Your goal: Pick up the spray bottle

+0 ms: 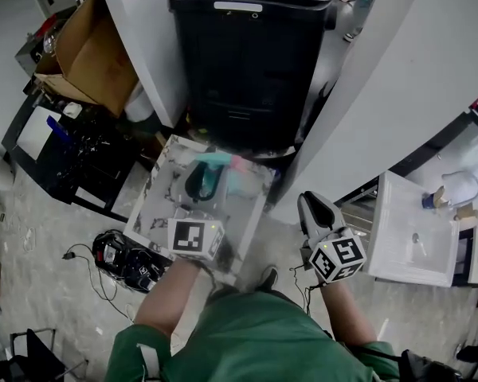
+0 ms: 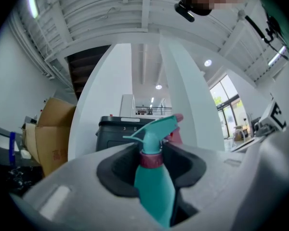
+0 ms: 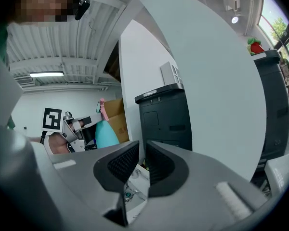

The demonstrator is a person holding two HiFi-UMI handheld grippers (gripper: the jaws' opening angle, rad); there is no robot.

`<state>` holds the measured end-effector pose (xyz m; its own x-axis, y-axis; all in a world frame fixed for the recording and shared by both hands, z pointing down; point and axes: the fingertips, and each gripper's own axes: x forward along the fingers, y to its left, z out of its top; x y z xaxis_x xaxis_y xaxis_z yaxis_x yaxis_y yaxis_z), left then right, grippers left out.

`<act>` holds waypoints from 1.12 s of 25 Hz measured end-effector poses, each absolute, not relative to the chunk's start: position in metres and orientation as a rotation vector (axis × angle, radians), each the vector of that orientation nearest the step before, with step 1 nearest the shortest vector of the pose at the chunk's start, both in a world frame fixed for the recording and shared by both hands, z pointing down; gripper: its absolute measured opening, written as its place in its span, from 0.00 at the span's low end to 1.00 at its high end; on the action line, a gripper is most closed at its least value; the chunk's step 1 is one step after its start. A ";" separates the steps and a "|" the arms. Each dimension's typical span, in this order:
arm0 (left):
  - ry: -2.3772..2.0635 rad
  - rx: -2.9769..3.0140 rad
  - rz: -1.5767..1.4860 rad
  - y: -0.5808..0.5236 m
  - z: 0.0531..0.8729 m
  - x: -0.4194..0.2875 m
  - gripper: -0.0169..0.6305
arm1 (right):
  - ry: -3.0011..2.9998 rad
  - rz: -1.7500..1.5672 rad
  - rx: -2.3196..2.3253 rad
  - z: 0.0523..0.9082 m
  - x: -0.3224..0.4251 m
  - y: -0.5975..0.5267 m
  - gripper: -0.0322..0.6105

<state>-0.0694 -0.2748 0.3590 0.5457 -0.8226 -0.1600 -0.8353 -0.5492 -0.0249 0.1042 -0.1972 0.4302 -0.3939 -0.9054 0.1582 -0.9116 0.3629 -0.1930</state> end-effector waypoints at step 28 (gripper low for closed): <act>1.532 -2.574 0.235 -0.248 0.322 -0.100 0.25 | -2.716 0.165 1.671 0.367 0.089 -0.215 0.12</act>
